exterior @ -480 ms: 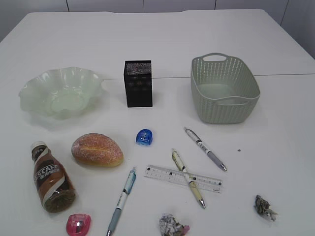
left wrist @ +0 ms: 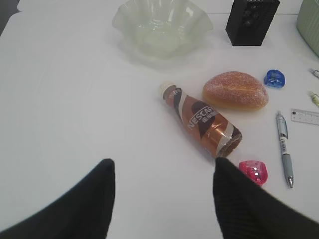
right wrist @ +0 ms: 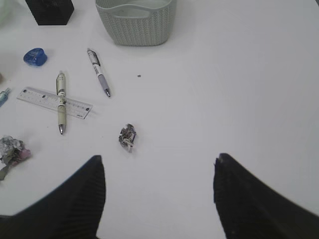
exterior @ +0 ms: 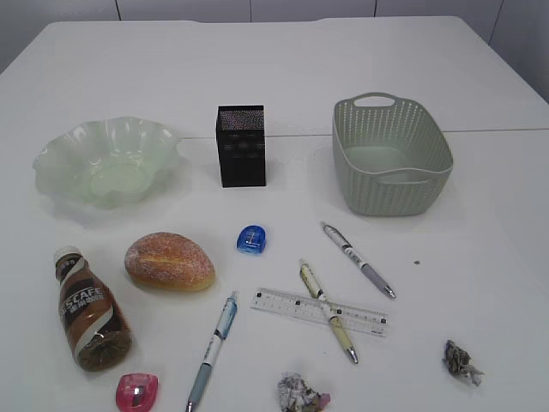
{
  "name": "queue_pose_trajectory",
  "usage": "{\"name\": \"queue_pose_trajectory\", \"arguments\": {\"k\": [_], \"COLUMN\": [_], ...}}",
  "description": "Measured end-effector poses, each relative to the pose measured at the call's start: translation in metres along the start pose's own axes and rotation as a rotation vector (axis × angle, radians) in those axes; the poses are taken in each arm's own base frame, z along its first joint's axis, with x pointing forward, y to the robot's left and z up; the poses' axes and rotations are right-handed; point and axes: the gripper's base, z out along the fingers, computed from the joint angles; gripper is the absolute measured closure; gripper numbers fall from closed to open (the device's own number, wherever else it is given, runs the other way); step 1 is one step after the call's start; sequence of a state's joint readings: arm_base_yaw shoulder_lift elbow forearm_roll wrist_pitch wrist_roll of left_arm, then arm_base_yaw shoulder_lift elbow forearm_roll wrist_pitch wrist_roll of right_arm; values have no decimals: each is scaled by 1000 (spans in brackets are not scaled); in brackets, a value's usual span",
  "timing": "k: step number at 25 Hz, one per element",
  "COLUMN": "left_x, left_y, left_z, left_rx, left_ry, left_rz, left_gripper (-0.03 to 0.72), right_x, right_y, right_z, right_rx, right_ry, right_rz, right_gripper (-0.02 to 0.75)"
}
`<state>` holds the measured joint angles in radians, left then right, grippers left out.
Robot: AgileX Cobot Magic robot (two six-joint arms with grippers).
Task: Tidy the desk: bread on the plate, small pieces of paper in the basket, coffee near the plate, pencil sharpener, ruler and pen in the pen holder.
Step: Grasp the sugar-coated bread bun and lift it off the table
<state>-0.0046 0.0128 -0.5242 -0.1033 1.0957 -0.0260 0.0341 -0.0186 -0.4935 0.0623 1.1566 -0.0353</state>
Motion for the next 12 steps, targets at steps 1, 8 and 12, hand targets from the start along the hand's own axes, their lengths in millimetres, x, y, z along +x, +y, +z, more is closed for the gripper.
{"name": "queue_pose_trajectory", "arguments": {"k": [1, 8, 12], "left_x": [0, 0, 0], "left_y": [0, 0, 0], "left_z": [0, 0, 0], "left_rx": [0, 0, 0], "left_ry": [0, 0, 0], "left_rz": [0, 0, 0], "left_gripper": [234, 250, 250], "right_x": [0, 0, 0], "right_y": [0, 0, 0], "right_z": [0, 0, 0], "right_rx": [0, 0, 0], "right_ry": [0, 0, 0], "right_rz": [0, 0, 0], "right_gripper": [239, 239, 239]}}
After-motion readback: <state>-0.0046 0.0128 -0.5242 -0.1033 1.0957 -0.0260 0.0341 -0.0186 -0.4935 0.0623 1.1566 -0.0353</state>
